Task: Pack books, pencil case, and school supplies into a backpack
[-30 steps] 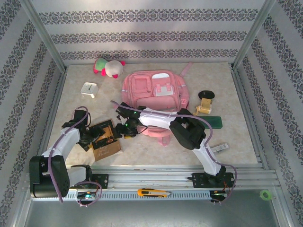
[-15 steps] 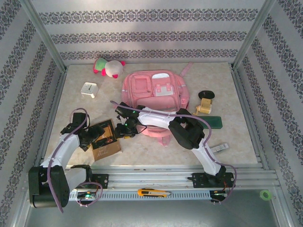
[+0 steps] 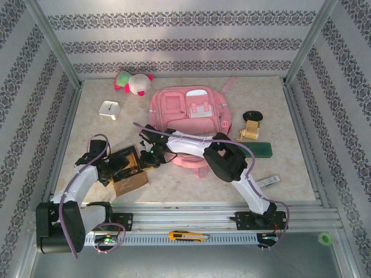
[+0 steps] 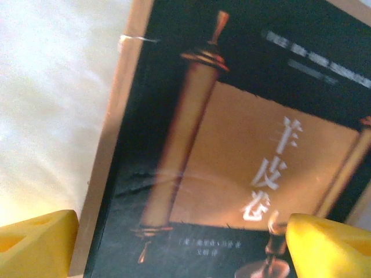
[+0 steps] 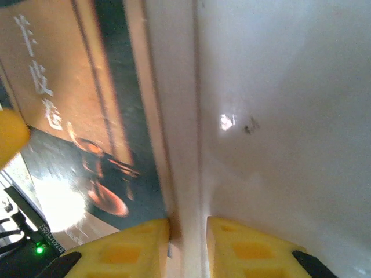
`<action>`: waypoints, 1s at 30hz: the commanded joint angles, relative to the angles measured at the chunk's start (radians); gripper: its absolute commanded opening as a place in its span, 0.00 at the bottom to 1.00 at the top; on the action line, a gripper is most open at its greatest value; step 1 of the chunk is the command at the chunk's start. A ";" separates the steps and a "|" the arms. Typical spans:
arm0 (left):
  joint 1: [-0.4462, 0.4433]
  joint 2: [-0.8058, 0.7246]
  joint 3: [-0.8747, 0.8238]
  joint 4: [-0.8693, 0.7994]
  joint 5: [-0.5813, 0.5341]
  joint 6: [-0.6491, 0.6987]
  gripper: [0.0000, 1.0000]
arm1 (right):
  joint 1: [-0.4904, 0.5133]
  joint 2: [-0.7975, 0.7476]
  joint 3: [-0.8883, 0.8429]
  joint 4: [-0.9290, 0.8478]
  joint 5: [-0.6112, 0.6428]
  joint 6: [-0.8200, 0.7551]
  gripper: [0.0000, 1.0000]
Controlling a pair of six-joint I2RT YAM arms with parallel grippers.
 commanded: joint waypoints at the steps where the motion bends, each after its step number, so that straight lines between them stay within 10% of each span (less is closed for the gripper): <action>1: -0.009 -0.097 -0.007 0.128 0.245 -0.006 0.90 | -0.005 0.046 0.010 0.003 -0.011 0.019 0.23; 13: -0.009 -0.155 0.035 0.140 0.340 -0.037 0.77 | -0.044 0.025 -0.002 0.030 -0.052 0.047 0.20; 26: -0.016 -0.159 0.172 -0.072 0.196 0.093 0.03 | -0.076 -0.098 -0.056 0.058 -0.004 0.064 0.25; 30: -0.032 -0.170 0.272 -0.117 0.188 0.190 0.00 | -0.096 -0.248 -0.110 0.096 0.052 0.058 0.38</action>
